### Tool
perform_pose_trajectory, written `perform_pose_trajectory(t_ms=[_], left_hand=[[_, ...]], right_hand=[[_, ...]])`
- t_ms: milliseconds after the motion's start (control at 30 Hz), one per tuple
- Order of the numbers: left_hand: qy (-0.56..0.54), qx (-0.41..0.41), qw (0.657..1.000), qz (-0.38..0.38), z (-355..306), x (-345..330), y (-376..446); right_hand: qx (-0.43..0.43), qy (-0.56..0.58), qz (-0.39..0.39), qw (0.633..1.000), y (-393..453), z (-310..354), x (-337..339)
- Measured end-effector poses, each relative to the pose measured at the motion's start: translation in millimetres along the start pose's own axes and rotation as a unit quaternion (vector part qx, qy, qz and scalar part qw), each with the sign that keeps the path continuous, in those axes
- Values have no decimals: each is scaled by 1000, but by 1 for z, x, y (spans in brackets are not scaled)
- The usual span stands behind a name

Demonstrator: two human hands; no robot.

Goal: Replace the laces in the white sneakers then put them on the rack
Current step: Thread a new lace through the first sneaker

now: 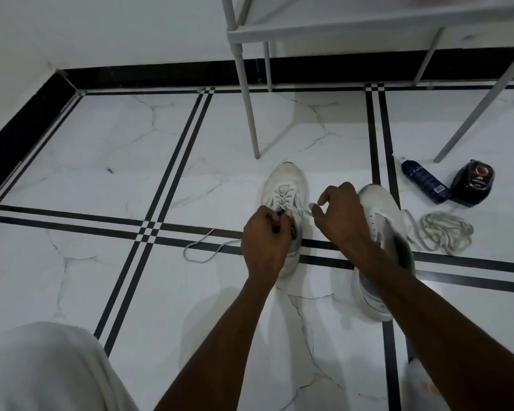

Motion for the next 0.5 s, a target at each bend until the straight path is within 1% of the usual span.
perform_pose_trajectory(t_ms=[33,67,100,133,167,200,233,333,400,500], left_hand=[[-18,17,999,-26,5,5,3],[-29,42,998,-47,11,9,7],[-32,70,995,-58,18,12,11],[-27,99,993,-53,23,11,14],[-25,124,991,-38,28,9,17],[-28,148,988,-17,32,6,19],[-39,166,985,-1,35,2,22],[-119,220,967,52,47,-10,28],[-194,264,942,70,50,-15,28],[-271,335,898,90,41,-16,23]], right_hand=[[-17,-7,22,1000,1,1,-6],[-47,2,68,997,1,-1,-15],[-92,37,121,988,-2,-3,-26],[-142,93,172,970,-8,-5,-37],[-200,162,202,945,-14,-7,-46],[-248,221,206,920,-19,-10,-52],[-279,267,195,902,-21,-10,-56],[-327,384,170,847,-20,-5,-61],[-331,445,158,817,-18,1,-61],[-301,498,148,800,-15,10,-55]])
Point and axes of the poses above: each hand's wrist, its own y-axis towards the middle knuckle, its own x-axis out of the back of the hand, z = x × y, the point moved 8 cm from there along y, towards the middle knuckle, and after that the axes turned 2 degrees about -y, right-handed, at the moved point
